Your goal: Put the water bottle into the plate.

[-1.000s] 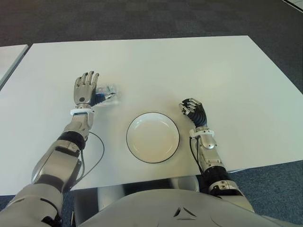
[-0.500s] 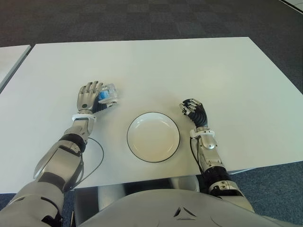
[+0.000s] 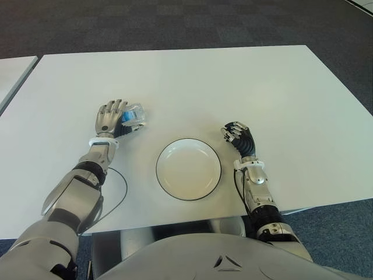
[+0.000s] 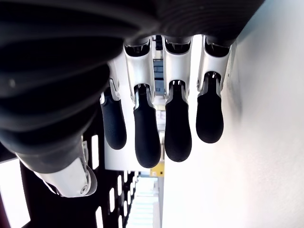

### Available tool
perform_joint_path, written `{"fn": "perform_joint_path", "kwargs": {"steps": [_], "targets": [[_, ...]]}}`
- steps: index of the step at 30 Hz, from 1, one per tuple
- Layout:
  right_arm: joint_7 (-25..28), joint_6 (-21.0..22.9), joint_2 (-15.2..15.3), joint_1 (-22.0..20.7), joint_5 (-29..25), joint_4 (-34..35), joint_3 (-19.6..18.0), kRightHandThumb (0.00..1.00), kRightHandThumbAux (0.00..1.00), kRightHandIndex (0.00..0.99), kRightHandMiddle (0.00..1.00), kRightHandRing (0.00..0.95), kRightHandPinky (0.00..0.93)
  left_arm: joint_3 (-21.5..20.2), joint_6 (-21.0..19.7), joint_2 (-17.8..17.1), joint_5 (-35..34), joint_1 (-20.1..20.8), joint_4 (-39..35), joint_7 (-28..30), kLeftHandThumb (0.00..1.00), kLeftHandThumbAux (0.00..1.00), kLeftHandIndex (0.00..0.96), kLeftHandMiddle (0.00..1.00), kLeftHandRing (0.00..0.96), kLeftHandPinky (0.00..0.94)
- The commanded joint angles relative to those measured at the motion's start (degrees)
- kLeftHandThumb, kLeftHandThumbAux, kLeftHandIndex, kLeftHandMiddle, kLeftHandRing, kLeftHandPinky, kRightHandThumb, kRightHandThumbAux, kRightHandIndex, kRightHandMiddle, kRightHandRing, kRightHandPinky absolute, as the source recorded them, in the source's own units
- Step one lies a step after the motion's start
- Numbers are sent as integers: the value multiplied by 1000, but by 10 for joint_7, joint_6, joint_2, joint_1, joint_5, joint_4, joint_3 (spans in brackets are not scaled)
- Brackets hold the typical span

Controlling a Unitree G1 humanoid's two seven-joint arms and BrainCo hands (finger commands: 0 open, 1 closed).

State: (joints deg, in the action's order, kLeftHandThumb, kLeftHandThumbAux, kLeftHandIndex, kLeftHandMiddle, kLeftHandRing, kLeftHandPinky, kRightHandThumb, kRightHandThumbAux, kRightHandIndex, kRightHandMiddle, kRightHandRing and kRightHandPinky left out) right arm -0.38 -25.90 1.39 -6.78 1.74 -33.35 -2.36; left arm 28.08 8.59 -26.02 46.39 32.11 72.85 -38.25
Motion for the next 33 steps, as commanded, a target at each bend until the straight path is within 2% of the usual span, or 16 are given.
{"fn": "perform_joint_path", "kwargs": {"steps": [1,13,16,18,19,20,21,23,26,29,33], "targets": [[-2,11,-2,11,-4,-10,-3,707,728,432,594,606,617,19,4,12,-1,-28,18,41,729,270,0,0,0,0],[-5,13,-3,12,0,-8,-3,707,728,433,592,597,609,21,18,11,-14,-38,21,51,680,319,0,0,0,0],[-5,14,-3,11,0,-7,-3,706,728,433,591,596,609,16,16,13,-25,-37,22,66,673,341,0,0,0,54],[-5,15,-3,11,0,-7,-3,706,728,433,590,596,612,12,15,14,-33,-37,23,78,678,364,7,26,49,152],[-4,16,-2,11,-1,-7,-3,706,728,433,590,595,613,8,16,13,-40,-35,20,92,679,368,9,30,56,166],[-4,17,-2,11,-1,-7,-3,706,728,433,590,596,614,6,16,12,-44,-33,17,101,692,380,40,80,117,229],[-4,17,-2,11,-2,-7,-3,706,728,433,590,596,614,3,16,11,-50,-31,10,115,697,384,52,99,139,252],[-4,17,-3,10,-3,-7,-4,706,728,433,591,597,615,-3,14,11,-60,-29,4,135,725,404,150,218,264,354],[-4,15,-4,10,-4,-8,-5,706,728,433,594,604,621,-9,20,11,-75,-33,-4,147,807,576,325,421,499,536],[-5,14,-4,11,-5,-8,-6,706,728,433,595,605,620,-12,32,9,-84,-37,-9,150,837,630,384,510,623,651],[-3,13,-5,11,-6,-8,-6,706,728,433,593,604,617,-14,43,6,-89,-41,-13,150,849,650,407,546,700,735]]}}
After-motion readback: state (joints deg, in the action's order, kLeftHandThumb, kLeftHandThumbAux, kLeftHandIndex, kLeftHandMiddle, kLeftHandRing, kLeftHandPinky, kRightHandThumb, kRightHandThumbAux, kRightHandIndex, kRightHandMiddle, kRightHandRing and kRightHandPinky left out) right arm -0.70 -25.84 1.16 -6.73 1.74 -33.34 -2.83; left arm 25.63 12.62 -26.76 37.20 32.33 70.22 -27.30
